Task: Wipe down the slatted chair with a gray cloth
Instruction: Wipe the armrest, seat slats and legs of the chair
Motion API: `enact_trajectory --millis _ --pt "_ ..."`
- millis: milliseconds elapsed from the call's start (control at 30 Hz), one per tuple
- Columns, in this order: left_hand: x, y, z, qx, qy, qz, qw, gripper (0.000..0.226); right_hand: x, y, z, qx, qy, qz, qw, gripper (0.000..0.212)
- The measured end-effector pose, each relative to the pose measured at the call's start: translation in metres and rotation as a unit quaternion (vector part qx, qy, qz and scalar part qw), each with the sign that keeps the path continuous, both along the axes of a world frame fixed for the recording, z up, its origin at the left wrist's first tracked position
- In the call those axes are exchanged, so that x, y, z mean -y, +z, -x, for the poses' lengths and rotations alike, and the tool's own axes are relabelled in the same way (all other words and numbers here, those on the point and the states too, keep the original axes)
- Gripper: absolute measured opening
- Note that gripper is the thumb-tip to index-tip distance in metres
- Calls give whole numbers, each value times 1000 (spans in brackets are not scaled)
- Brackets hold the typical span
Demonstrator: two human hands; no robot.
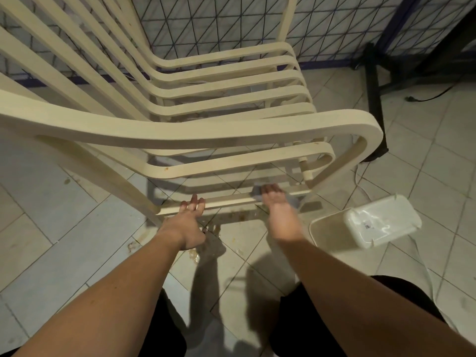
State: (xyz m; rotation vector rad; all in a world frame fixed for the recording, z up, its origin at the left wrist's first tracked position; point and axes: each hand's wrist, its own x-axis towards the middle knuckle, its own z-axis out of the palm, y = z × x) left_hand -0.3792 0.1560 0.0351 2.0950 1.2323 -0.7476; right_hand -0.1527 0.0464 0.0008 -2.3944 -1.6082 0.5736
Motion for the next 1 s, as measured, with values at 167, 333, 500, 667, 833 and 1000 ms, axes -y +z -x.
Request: enact_trajectory --millis 167,333,500,667,833,1000 --pt "-1 3 -1 -11 -1 4 1000 100 8 15 28 -50 68 -60 995 78" --pt "1 5 -3 -2 13 5 1000 101 0 36 -39 75 -63 -57 994 66" --pt "2 4 -2 3 11 3 1000 100 16 18 -21 99 -99 -18 990 65" --pt "1 3 -2 7 17 7 1000 99 19 12 32 14 -31 -37 999 69" --pt "2 3 -2 11 19 1 1000 98 14 31 -7 -19 -104 -74 992 55" --pt "2 0 -1 10 17 -4 1000 99 23 28 -22 81 -122 35 989 69"
